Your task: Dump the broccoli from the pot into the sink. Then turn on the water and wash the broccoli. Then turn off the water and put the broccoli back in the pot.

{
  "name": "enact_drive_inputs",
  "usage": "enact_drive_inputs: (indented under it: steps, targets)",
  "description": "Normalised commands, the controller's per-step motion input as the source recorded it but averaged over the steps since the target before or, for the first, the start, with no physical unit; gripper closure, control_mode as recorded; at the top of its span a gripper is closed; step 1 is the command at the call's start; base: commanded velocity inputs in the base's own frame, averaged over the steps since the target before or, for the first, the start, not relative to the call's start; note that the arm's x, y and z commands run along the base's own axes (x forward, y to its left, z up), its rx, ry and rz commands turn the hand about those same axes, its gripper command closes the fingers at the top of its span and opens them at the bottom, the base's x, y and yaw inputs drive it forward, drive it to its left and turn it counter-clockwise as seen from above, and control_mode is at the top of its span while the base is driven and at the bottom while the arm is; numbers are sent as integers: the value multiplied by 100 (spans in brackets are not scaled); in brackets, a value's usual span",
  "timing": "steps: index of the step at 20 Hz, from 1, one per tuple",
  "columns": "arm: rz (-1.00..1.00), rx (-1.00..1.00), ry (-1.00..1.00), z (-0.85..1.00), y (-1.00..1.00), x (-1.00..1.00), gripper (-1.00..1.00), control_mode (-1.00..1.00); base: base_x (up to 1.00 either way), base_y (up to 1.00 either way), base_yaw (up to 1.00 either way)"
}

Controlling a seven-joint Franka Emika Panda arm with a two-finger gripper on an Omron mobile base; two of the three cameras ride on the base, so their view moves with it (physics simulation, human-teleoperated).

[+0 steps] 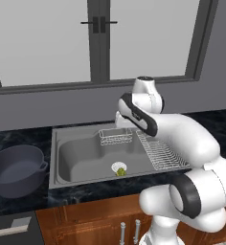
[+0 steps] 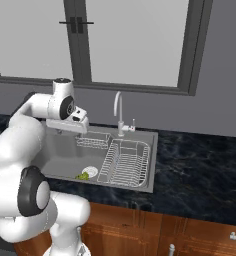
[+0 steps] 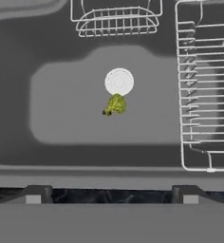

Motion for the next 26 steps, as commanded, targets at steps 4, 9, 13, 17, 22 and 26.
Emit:
enact_drive_inputs:
  steps: [4,9,13,17,22,26]
  targets:
    - [9,0,0,-59,0,0,-100,-100,0,0,0]
    - [8,0,0,-56,0,0,-100,-100,0,0,0]
    - [10,0,0,-46,0,0,-100,-100,0,0,0]
    - [8,0,0,-44,0,1,-100,-100,0,0,0]
    - [8,0,0,-45,0,10,-100,-100,0,0,0]
    - [5,0,0,-46,0,5,-100,-100,0,0,0]
